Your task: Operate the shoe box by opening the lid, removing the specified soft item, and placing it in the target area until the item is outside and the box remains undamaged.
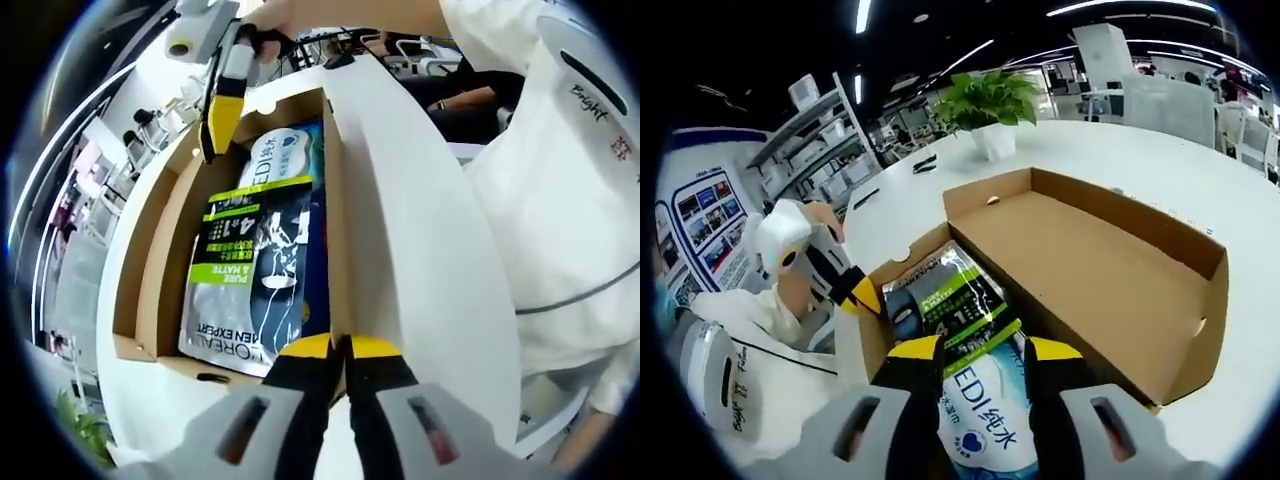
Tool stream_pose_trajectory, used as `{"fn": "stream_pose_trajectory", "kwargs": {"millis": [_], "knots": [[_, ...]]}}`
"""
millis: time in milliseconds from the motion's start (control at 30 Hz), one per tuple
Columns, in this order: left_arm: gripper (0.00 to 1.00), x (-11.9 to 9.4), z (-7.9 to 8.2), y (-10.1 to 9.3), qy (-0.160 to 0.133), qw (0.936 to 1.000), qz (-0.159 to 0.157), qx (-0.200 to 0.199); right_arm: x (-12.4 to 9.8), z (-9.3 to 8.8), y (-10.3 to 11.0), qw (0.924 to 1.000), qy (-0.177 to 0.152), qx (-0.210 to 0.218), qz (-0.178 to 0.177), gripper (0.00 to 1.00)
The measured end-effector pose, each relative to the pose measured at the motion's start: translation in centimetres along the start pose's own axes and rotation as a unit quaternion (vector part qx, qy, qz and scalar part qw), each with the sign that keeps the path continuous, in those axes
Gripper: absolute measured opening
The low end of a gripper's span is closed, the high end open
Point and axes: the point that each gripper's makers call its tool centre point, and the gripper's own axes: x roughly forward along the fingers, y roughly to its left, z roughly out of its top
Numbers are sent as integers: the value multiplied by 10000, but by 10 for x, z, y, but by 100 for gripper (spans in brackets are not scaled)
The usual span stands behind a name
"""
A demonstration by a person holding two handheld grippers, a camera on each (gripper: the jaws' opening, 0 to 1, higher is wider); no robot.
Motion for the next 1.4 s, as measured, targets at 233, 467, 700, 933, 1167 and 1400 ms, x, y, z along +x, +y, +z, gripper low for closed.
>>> {"fn": "stream_pose_trajectory", "kwargs": {"millis": [233, 467, 700, 933, 1167, 1400], "knots": [[3, 0, 0, 0, -8, 10000, 5, 9, 10, -5, -2, 9997, 91, 210, 89, 29], [3, 0, 0, 0, -25, 10000, -5, 3, 10, -2, -4, 9996, 218, 168, -7, 29], [3, 0, 0, 0, -17, 10000, -22, 3, 21, -12, 1, 9962, 364, 766, 176, 28], [3, 1, 0, 0, -21, 10000, -23, 13, 29, -13, 5, 9943, 363, 934, 355, 28], [3, 1, 0, 0, -25, 10000, -38, -10, 32, -23, -1, 9934, 514, 982, 296, 27], [3, 1, 0, 0, -23, 10000, -33, -8, 37, -18, 0, 9916, 368, 1158, 454, 24]]}}
